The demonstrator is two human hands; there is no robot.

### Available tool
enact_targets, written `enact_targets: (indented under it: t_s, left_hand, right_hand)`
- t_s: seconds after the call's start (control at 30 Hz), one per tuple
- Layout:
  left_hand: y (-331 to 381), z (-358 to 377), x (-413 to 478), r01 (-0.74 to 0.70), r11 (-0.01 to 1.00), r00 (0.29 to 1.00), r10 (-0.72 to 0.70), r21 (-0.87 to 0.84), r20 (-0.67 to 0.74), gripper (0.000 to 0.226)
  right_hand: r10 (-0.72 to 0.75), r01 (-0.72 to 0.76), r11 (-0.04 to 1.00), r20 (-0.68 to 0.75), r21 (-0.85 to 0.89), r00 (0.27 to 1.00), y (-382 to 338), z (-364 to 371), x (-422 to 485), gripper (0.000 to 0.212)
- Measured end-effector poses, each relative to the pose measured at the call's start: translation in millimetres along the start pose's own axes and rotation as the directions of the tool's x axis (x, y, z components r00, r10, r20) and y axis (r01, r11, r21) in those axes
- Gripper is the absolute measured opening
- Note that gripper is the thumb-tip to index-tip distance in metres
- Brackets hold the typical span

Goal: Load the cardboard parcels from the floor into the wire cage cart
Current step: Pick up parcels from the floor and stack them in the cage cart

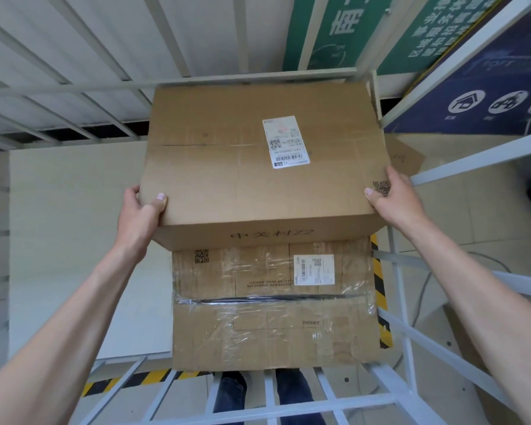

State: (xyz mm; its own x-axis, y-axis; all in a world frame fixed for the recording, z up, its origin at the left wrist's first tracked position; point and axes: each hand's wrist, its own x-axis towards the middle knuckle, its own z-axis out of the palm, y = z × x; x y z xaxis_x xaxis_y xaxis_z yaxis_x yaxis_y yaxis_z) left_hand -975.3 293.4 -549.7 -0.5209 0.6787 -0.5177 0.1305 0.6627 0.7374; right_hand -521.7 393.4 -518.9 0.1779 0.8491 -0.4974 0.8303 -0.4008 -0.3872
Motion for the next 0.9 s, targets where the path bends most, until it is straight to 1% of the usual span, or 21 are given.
enact_targets:
  t_s: [0.1,0.2,0.27,0.33,0.43,0.57,0.67,0.77,0.9]
  left_hand:
    - [-14,-3,-20,0.018,1.000,1.000,-0.018,0.000,0.002,0.061]
    - [-23,-10,-33,0.018,0.999,1.000,-0.019,-0.029,-0.013,0.057]
    - [-21,-13,-29,0.015,0.999,0.999,-0.017,-0.049,-0.027,0.049]
    - [-18,-15,-23,-0.003,0.998,0.999,0.001,-0.055,-0.038,0.046]
    - [-9,-17,-15,-0.036,0.998,0.998,0.033,-0.060,-0.051,0.046]
    - [7,-16,-2,-0.096,0.991,0.993,0.088,-0.098,-0.078,0.045]
    - [-1,-6,0,-0.119,0.985,0.992,0.111,-0.125,-0.065,0.045]
    - [-21,4,3,-0.101,0.987,0.994,0.095,-0.126,-0.046,0.046]
    - [-43,15,19,-0.057,0.997,0.998,0.058,-0.059,0.019,0.048]
  right_hand:
    - [0.020,-0.020,1.000,0.034,0.001,0.999,12,8,-19,0.075]
    - [0.008,-0.009,0.998,0.006,0.055,1.000,16,13,-27,0.076]
    - [-0.001,0.002,0.993,-0.010,0.115,1.000,11,13,-24,0.077]
    - [-0.027,0.031,0.987,-0.027,0.156,0.999,8,12,-23,0.078]
    - [-0.056,0.072,0.975,-0.077,0.211,0.995,10,9,-27,0.078]
    - [-0.052,0.095,0.962,-0.172,0.256,0.984,4,-2,-16,0.080]
    - [-0.076,0.137,0.956,-0.235,0.259,0.969,1,-1,-4,0.079]
    - [-0.106,0.149,0.961,-0.187,0.231,0.977,9,22,-2,0.073]
    - [-0.072,0.088,0.983,-0.100,0.161,0.992,23,62,4,0.071]
